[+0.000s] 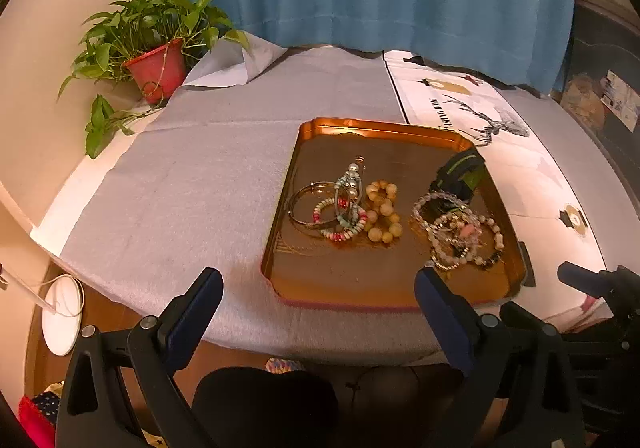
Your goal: Organize jewelry
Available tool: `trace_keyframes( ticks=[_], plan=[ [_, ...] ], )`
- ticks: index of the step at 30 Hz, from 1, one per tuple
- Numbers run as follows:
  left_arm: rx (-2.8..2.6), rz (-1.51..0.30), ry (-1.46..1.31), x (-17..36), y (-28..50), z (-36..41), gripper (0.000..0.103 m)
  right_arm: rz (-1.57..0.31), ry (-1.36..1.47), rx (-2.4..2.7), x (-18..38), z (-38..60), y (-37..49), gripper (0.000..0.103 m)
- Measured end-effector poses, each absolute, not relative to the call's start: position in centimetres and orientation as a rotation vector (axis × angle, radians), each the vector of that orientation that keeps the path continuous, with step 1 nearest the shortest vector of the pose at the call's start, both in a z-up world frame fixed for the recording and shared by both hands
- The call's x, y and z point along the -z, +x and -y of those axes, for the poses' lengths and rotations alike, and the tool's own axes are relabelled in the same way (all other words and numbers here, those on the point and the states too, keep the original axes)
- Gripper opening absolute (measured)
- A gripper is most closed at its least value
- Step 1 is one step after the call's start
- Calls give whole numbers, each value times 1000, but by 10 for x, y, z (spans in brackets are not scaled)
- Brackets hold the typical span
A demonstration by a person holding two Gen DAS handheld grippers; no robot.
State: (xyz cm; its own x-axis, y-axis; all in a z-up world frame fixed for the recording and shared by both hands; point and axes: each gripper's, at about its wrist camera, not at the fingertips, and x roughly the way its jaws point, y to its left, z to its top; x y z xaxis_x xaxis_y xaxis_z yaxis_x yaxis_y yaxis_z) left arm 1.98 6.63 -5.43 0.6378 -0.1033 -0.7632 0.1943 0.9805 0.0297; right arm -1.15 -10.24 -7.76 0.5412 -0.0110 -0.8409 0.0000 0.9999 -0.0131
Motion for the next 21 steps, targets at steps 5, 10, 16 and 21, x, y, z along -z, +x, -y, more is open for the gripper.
trace_keyframes(
  ticks=[5, 10, 16, 21],
  plan=[
    [175, -847, 142, 50, 7, -63, 95, -988, -17, 6, 73, 100, -23, 80],
    [175, -841, 138, 43, -2, -63, 95, -972, -23, 11, 66, 99, -30, 80],
    [161, -824, 133, 37, -9, -65, 95, -949, -26, 13, 56, 99, -37, 80],
    [167, -812, 153, 34, -14, -61, 95, -945, -29, 13, 53, 99, -41, 80]
  ],
)
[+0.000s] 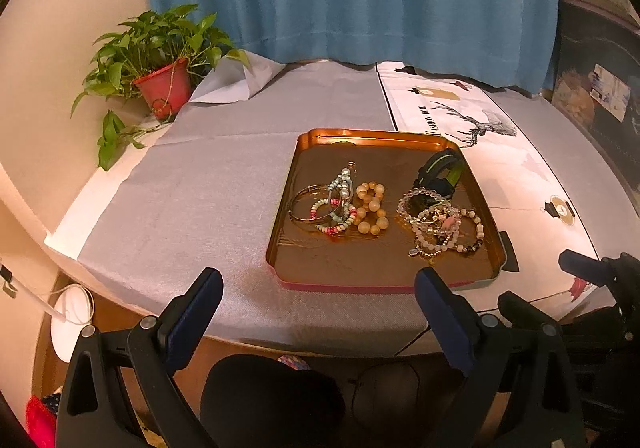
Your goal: Organize jewelry
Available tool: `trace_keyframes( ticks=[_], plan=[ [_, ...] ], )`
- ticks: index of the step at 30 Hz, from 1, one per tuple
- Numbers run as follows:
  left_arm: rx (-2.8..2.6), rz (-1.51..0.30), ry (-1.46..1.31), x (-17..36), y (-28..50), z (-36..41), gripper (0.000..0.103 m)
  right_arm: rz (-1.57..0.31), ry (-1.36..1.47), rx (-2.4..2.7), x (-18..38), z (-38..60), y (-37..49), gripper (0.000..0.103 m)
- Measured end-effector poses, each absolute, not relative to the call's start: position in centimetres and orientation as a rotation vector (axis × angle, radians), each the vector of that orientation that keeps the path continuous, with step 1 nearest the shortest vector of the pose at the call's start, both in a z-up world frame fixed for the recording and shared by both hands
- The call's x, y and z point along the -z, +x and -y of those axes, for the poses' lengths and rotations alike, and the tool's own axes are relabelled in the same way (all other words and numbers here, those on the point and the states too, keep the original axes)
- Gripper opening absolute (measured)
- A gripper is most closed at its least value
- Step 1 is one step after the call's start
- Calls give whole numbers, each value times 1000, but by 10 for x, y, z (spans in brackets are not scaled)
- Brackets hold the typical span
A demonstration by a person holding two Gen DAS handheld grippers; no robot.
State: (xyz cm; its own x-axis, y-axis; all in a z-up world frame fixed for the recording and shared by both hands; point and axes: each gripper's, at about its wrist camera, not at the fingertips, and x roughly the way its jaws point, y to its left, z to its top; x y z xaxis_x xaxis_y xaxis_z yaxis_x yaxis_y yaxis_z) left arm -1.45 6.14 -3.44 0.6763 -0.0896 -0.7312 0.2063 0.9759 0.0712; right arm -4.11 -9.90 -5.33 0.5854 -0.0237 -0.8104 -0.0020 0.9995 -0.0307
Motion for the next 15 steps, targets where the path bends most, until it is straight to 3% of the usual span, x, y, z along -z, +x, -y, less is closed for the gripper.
trace_keyframes(
  ticks=[15],
  plan=[
    [168, -821, 143, 35, -16, -62, 96, -948, -34, 23, 52, 99, -42, 80]
  ],
)
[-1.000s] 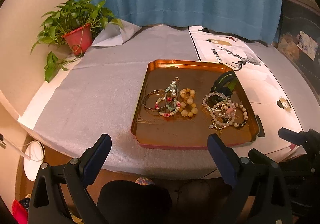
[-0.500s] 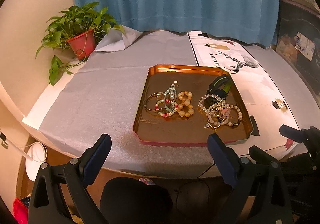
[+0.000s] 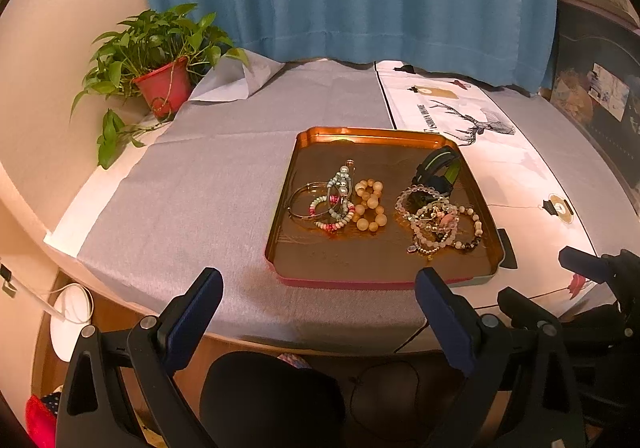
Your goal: Organize jewelry
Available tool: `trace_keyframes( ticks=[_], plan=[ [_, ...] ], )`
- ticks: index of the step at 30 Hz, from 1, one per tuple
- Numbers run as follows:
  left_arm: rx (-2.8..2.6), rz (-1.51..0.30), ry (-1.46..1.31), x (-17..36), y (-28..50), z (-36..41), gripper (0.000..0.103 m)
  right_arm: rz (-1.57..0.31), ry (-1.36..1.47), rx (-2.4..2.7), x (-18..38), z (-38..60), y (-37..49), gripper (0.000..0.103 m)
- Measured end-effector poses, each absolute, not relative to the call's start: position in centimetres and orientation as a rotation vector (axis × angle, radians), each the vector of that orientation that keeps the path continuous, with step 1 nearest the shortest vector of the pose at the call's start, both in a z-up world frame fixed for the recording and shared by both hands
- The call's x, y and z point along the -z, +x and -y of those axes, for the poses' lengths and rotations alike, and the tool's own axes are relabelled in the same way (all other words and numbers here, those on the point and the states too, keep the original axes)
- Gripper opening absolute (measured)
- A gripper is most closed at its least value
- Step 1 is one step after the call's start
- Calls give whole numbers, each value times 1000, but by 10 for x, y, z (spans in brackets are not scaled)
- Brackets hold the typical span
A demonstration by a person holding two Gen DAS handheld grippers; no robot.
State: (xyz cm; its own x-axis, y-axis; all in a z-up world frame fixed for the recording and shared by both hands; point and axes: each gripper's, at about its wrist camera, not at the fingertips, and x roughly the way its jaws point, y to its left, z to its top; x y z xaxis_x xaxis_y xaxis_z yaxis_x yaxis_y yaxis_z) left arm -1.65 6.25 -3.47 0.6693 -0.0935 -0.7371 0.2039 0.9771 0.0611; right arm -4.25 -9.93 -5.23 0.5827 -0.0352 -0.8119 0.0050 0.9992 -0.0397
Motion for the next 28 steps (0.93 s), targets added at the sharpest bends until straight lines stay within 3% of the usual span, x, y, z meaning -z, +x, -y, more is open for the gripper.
trace_keyframes(
  ticks=[28],
  plan=[
    [166, -826, 166, 43, -16, -64, 96, -954, -47, 7, 53, 91, -39, 80]
  ],
)
